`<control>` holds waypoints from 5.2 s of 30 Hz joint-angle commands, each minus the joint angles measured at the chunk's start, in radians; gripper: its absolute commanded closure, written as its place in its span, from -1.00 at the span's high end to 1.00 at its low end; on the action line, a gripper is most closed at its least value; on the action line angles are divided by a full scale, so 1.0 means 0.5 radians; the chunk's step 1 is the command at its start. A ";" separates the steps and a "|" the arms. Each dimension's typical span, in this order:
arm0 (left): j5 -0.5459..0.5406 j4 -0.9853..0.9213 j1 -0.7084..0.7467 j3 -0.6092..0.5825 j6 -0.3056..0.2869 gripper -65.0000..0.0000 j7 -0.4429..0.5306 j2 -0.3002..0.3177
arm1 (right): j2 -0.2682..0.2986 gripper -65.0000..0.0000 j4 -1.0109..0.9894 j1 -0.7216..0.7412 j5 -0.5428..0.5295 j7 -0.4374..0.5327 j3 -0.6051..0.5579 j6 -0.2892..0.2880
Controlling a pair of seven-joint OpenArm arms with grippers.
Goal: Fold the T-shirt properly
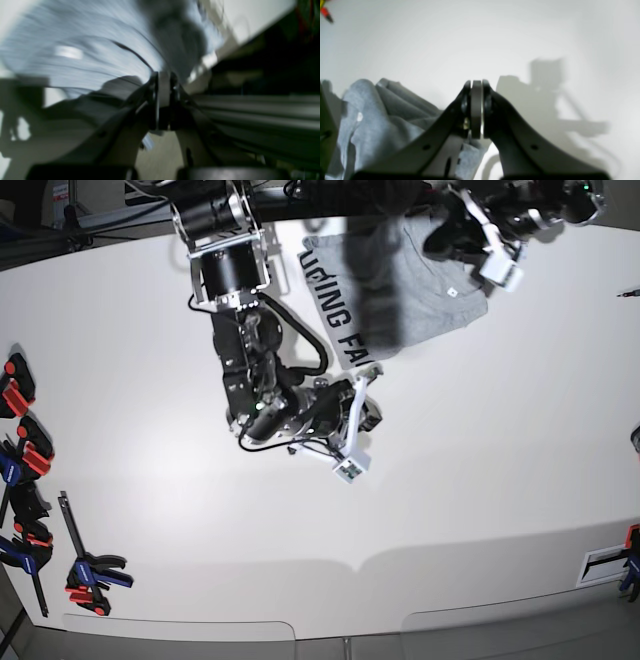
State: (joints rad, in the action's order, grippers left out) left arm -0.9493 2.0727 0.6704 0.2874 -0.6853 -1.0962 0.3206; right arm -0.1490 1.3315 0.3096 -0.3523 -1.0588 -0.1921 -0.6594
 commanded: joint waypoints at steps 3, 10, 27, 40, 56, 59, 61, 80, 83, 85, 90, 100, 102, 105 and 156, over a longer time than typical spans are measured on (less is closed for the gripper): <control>0.085 0.027 0.012 -0.134 0.038 -1.00 0.047 0.014 | -0.016 -1.00 -0.195 0.109 -0.227 -0.042 0.024 -0.078; 0.572 -0.038 0.011 -0.212 0.279 -1.00 0.235 0.019 | -0.016 -1.00 -0.338 0.099 -0.365 -0.241 0.014 -0.078; 0.835 -0.745 -0.552 -0.211 0.326 -1.00 0.356 0.025 | 0.199 -1.00 -0.335 -0.206 -0.948 -0.675 0.019 -0.078; 1.058 -1.122 -1.162 -0.212 0.430 -1.00 0.558 0.025 | 0.243 -1.00 0.233 -0.647 -0.922 -0.665 0.019 -0.078; 0.722 -0.806 -1.366 -0.035 0.453 -1.00 0.466 0.435 | 0.058 -1.00 1.061 -0.684 -0.147 0.096 -0.024 0.105; 0.697 -0.786 -1.347 0.179 0.513 -1.00 0.468 0.462 | -0.016 -1.00 1.057 -0.700 -0.135 0.094 -0.231 0.079; 0.668 -0.787 -1.312 0.320 0.511 -1.00 0.468 0.463 | -0.016 -1.00 1.057 -0.705 -0.107 0.105 -0.426 0.082; 0.520 -0.787 -0.892 0.677 0.504 -1.00 0.520 0.456 | -0.016 -1.00 0.072 -0.722 0.778 0.207 -0.475 0.586; 0.520 -0.787 -0.870 0.677 0.504 -1.00 0.521 0.456 | 0.053 -1.00 0.100 -0.726 0.752 0.146 -0.278 0.578; 0.520 -0.787 -0.864 0.677 0.504 -1.00 0.522 0.456 | 0.166 -1.00 0.126 -0.726 0.752 0.136 -0.167 0.568; 0.520 -0.787 -0.864 0.677 0.504 -1.00 0.540 0.456 | 0.498 -1.00 0.146 -0.726 0.626 0.114 0.066 0.449; 0.520 -0.787 -0.864 0.677 0.504 -1.00 0.565 0.456 | 1.231 -1.00 0.145 -0.725 0.262 0.157 0.168 -0.078; 0.520 -0.787 -0.864 0.677 0.504 -1.00 0.565 0.456 | 1.367 -1.00 0.145 -0.726 0.262 0.159 0.169 -0.078; 0.522 -0.787 -0.864 0.677 0.504 -1.00 0.565 0.456 | 1.556 -1.00 0.141 -0.726 0.262 0.181 0.169 -0.078; -0.156 0.009 0.658 1.487 0.085 -1.00 0.240 -0.063 | 0.658 -1.00 1.868 -2.598 -1.717 -0.675 1.648 -0.078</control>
State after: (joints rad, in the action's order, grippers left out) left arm -1.0142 2.0701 0.9825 1.0218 -0.6373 -0.9871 0.2813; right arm 0.1703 2.2543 -0.9802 -1.1984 -1.4063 0.6243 -0.6964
